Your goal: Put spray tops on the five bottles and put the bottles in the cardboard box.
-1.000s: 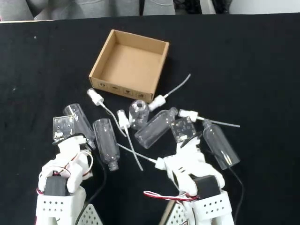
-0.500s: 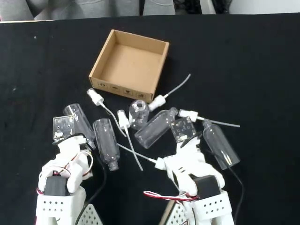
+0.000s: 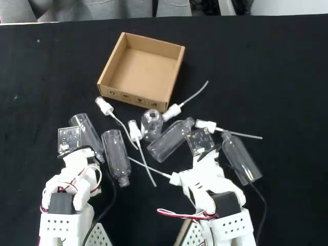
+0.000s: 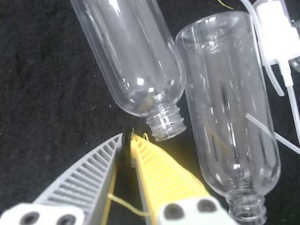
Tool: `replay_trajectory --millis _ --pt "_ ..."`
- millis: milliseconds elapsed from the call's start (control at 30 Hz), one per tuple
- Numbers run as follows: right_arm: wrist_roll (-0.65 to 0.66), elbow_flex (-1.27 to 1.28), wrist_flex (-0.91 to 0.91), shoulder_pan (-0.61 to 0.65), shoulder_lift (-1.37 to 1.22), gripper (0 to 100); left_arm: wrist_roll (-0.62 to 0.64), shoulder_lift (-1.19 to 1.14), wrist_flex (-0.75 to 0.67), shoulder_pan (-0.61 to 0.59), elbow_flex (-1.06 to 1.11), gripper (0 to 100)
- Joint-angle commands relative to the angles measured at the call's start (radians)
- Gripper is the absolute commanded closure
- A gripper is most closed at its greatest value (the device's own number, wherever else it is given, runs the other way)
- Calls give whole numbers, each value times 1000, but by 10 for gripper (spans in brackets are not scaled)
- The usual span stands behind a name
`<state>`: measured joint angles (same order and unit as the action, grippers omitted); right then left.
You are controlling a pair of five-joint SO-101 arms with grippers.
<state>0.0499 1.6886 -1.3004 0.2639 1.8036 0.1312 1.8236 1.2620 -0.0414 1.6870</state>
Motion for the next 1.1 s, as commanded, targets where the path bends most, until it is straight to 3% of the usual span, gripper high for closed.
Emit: replay_trajectory --millis 0,1067 --pt "-11 -5 -8 14 93 987 9 -12 5 -10 15 970" --pt "-9 -59 -12 3 93 987 9 -12 5 -10 15 970"
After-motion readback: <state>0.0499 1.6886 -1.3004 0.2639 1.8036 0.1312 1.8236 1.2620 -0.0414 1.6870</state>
